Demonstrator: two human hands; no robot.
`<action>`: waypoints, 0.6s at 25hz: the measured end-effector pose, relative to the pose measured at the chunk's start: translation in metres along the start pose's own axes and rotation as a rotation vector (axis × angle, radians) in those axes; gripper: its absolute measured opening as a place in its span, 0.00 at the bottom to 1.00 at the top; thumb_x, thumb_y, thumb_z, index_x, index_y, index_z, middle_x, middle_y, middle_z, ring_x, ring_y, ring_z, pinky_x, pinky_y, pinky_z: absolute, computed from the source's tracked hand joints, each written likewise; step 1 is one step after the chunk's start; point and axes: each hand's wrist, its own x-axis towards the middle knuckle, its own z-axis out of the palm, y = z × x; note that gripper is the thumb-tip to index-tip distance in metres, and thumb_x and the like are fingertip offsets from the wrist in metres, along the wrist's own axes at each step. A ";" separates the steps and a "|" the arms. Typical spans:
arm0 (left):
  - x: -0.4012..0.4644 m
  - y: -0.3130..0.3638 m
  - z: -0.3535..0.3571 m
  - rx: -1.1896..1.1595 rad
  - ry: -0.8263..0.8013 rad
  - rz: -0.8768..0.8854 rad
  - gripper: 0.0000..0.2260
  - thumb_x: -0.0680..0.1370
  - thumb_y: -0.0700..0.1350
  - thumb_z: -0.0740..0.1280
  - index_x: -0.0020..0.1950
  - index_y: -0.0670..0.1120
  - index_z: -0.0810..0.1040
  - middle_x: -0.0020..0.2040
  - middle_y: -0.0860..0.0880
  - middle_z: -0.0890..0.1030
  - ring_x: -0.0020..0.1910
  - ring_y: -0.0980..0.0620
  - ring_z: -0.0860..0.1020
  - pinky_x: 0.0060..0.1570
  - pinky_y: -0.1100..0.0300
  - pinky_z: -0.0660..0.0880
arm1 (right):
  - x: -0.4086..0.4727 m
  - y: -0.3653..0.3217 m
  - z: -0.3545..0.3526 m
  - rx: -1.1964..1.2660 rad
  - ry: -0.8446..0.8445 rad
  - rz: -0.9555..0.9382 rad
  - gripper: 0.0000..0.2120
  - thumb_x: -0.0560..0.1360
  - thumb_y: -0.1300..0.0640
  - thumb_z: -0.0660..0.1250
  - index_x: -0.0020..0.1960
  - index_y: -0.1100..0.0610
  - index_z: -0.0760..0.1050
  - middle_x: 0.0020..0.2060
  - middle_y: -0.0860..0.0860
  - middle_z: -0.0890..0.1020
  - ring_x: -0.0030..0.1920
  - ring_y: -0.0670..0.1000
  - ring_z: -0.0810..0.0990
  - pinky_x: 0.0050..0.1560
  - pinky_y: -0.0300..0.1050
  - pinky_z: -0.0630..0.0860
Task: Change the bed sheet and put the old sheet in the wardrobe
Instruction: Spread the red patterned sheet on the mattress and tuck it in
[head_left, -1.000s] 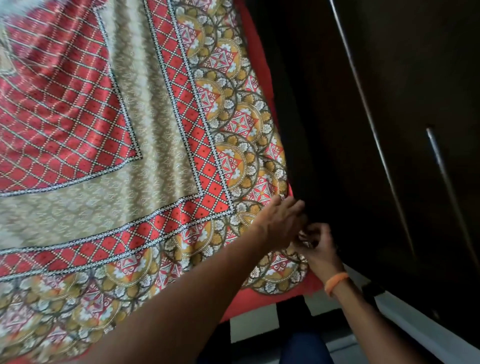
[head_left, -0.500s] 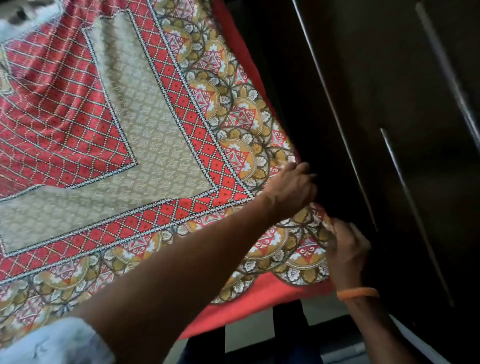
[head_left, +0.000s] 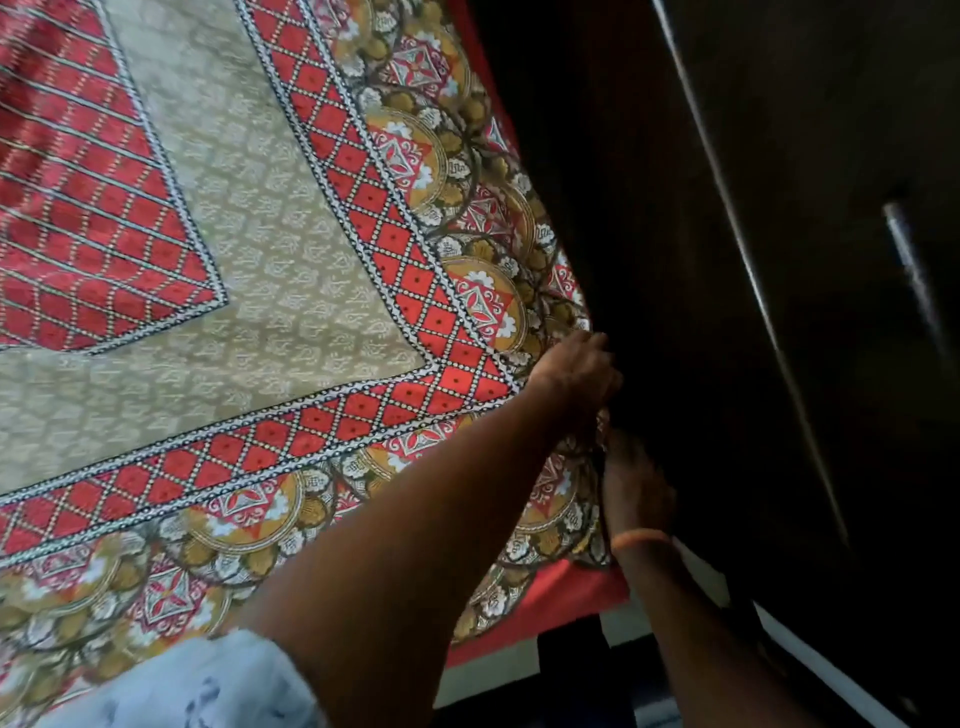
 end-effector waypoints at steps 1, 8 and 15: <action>0.004 0.001 0.004 -0.005 -0.008 -0.016 0.16 0.83 0.46 0.57 0.69 0.48 0.73 0.69 0.48 0.73 0.68 0.47 0.68 0.64 0.54 0.66 | 0.006 0.000 0.004 0.001 -0.045 -0.004 0.18 0.74 0.62 0.54 0.57 0.61 0.79 0.44 0.63 0.81 0.36 0.65 0.82 0.31 0.55 0.78; 0.019 0.000 0.004 -0.031 0.058 -0.111 0.16 0.83 0.46 0.56 0.70 0.47 0.72 0.68 0.47 0.72 0.67 0.47 0.68 0.62 0.57 0.66 | 0.058 0.014 0.032 -0.037 -0.108 0.035 0.18 0.83 0.59 0.50 0.69 0.58 0.71 0.67 0.60 0.73 0.65 0.61 0.74 0.62 0.50 0.68; 0.017 0.016 -0.011 -0.260 -0.176 -0.219 0.26 0.83 0.51 0.60 0.79 0.46 0.57 0.76 0.44 0.62 0.69 0.43 0.70 0.62 0.51 0.71 | 0.026 0.021 0.029 0.463 0.096 0.266 0.18 0.77 0.65 0.61 0.66 0.62 0.73 0.65 0.64 0.72 0.64 0.64 0.71 0.67 0.53 0.64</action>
